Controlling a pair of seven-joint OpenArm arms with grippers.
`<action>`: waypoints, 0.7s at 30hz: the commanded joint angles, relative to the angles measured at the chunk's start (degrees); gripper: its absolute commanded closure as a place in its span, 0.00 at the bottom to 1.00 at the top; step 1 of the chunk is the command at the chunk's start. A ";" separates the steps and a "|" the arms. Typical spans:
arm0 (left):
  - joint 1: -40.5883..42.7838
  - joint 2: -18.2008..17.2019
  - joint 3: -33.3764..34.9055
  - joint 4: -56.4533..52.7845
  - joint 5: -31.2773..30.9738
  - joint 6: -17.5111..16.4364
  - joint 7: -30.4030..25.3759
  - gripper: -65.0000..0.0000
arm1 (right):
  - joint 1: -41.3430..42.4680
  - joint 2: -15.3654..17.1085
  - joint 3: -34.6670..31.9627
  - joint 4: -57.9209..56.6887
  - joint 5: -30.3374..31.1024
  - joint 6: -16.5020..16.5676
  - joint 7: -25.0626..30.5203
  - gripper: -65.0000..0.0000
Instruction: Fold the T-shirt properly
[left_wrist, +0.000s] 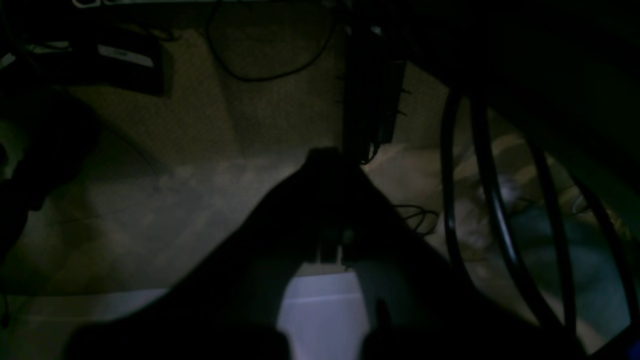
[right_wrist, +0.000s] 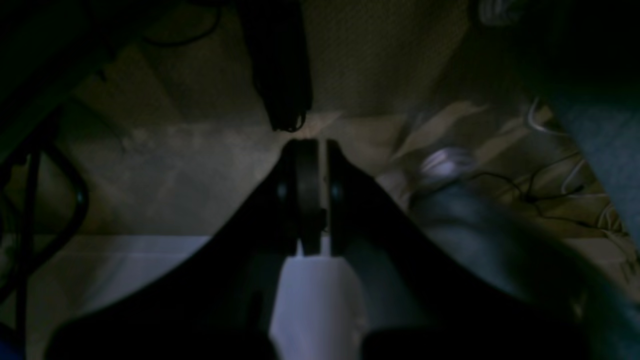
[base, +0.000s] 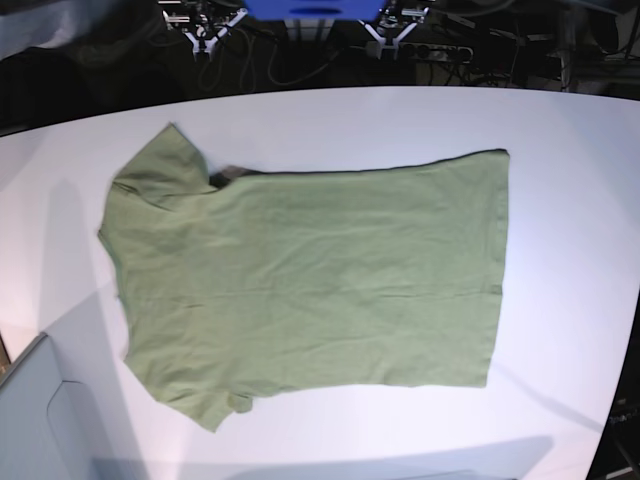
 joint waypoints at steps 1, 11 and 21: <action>0.33 0.19 0.10 0.23 -0.32 -0.71 0.01 1.00 | -0.22 0.16 0.01 0.24 0.03 1.30 -0.37 0.99; 0.42 0.19 0.10 0.32 -0.41 -0.71 0.01 1.00 | -0.22 0.16 -1.22 0.32 0.03 1.48 -0.10 1.00; 5.69 -0.43 0.01 8.15 -0.49 -0.71 0.36 1.00 | -6.55 0.77 -5.09 12.10 0.12 1.39 -0.63 1.00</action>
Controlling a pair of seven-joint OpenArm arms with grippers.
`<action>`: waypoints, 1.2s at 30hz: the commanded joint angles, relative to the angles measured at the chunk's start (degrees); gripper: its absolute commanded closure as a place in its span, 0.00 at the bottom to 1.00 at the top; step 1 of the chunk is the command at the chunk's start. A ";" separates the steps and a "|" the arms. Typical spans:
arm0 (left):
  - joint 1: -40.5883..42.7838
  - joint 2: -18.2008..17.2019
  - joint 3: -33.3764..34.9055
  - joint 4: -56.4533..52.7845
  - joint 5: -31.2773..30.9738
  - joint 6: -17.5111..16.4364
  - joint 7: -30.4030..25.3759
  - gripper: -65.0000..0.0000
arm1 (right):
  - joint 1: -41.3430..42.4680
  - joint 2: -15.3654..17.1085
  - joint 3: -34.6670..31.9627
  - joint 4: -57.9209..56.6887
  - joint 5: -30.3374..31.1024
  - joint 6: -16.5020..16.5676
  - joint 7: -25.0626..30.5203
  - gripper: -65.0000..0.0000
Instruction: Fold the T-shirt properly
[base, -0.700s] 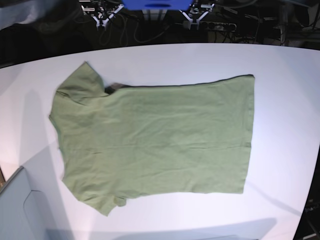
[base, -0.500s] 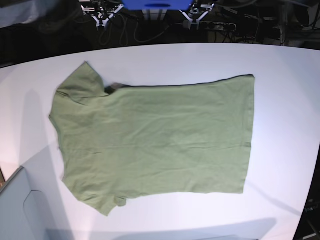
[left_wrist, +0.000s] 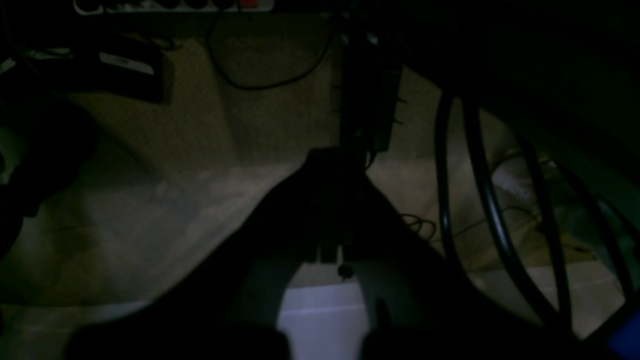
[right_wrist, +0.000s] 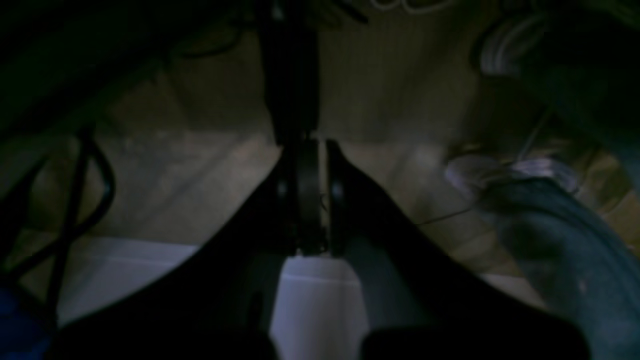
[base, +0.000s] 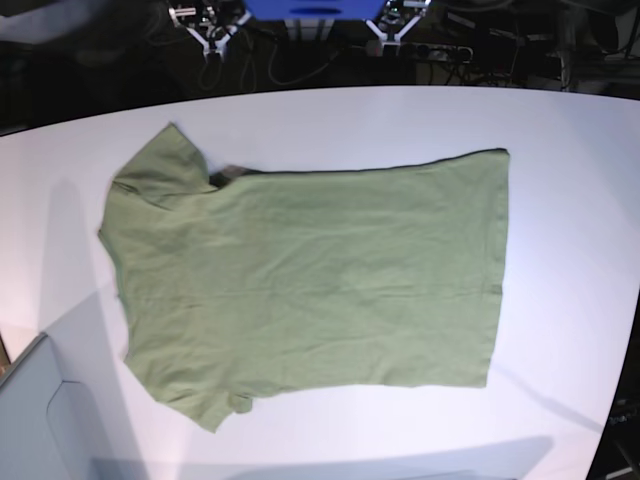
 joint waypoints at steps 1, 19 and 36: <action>0.67 -0.54 0.06 0.41 -0.10 -0.45 0.36 1.00 | -0.70 0.49 0.03 0.41 -0.12 0.99 -0.98 1.00; 16.93 -5.20 -0.47 23.62 -0.28 -0.54 0.54 1.00 | -15.73 5.50 0.47 29.42 -0.12 0.99 -8.98 1.00; 39.87 -19.79 -5.66 74.70 -25.42 -0.10 16.63 1.00 | -37.71 13.59 5.48 84.02 -2.23 0.99 -25.16 0.99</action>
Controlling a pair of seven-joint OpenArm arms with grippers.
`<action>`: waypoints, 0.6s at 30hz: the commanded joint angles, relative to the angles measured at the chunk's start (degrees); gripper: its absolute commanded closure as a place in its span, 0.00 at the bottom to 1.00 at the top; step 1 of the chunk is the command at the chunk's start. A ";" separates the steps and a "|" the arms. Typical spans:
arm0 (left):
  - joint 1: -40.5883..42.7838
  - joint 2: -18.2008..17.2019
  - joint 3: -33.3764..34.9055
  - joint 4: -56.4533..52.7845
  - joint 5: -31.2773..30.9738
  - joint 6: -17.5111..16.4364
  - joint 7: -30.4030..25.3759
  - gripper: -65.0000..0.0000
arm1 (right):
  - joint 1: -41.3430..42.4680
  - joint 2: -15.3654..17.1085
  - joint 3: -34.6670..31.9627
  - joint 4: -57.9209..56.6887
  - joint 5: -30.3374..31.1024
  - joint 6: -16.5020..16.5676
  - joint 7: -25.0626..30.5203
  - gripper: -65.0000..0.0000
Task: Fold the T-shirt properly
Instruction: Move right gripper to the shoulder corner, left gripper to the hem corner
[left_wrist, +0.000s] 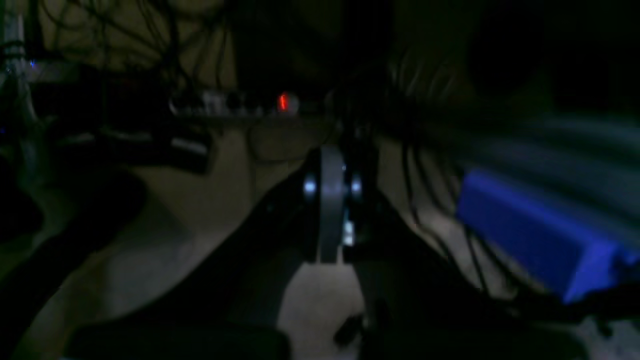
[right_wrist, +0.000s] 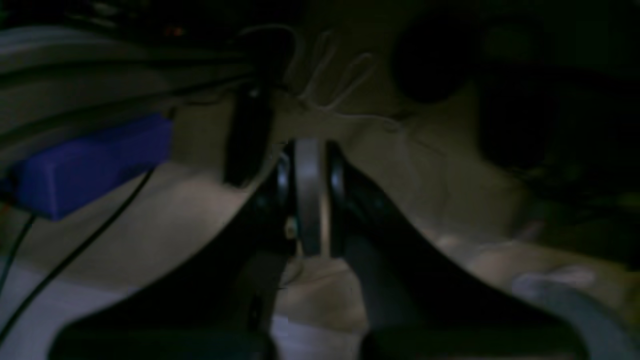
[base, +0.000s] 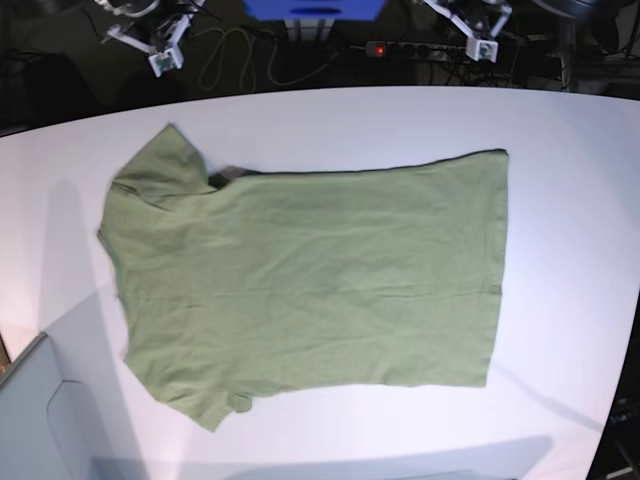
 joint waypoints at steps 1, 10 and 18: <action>1.93 0.06 -2.02 2.34 -0.55 0.06 -0.29 1.00 | -1.60 0.17 0.65 3.53 -0.71 0.47 0.26 0.98; 1.58 4.89 -16.26 13.50 -0.37 -0.29 -0.20 0.85 | 1.30 -1.59 0.39 5.91 -7.39 0.65 0.08 0.53; -6.68 6.92 -19.43 13.59 -0.37 -0.29 -0.20 0.50 | 7.71 -1.86 -4.36 5.82 -7.39 0.65 -0.01 0.47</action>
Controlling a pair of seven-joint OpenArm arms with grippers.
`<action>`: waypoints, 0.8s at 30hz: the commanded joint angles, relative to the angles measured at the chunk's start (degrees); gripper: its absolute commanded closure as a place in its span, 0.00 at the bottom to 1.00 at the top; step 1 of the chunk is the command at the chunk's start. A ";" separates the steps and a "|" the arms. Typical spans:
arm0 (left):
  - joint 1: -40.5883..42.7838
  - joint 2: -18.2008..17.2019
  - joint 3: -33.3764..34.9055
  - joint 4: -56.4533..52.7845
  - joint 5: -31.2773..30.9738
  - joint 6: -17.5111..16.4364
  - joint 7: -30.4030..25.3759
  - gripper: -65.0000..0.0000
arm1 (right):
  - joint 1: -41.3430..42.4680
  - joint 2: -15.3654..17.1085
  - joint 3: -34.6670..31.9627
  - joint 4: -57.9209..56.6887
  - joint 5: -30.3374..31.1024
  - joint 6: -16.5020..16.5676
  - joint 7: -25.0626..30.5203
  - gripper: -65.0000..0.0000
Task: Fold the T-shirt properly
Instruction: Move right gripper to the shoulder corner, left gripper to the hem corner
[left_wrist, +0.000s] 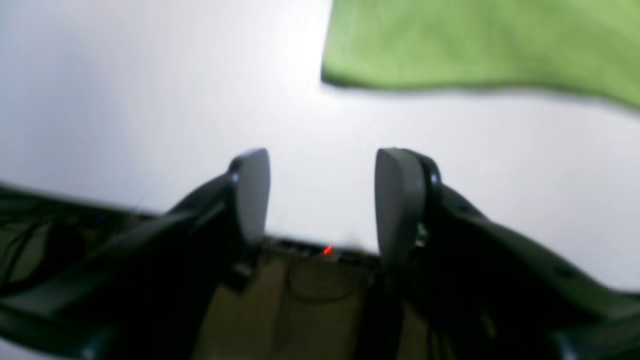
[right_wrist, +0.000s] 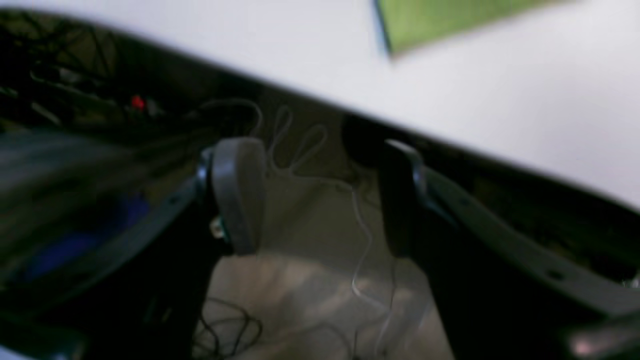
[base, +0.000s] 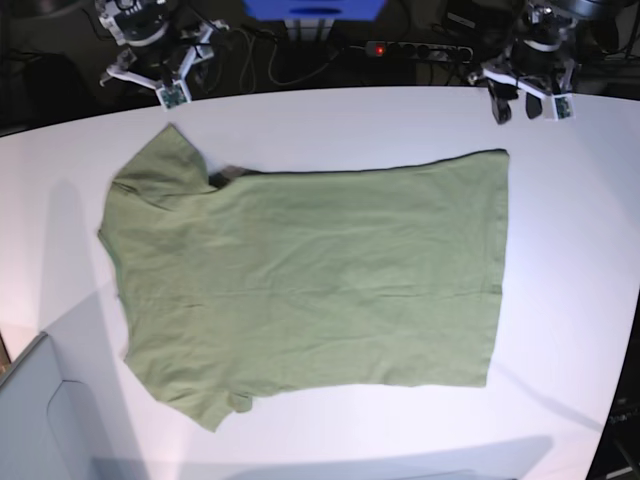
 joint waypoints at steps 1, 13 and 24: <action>-0.37 -0.45 -0.69 0.80 -0.11 0.34 -1.06 0.49 | 0.35 0.18 -0.50 0.99 0.24 0.60 0.60 0.47; -14.00 1.75 -2.10 -10.01 -0.11 0.16 -1.06 0.49 | 5.28 0.09 -3.04 0.90 0.24 0.60 0.25 0.47; -20.33 1.57 1.68 -17.31 -0.11 0.16 -1.06 0.49 | 5.28 0.09 -2.78 0.90 0.24 0.60 0.25 0.47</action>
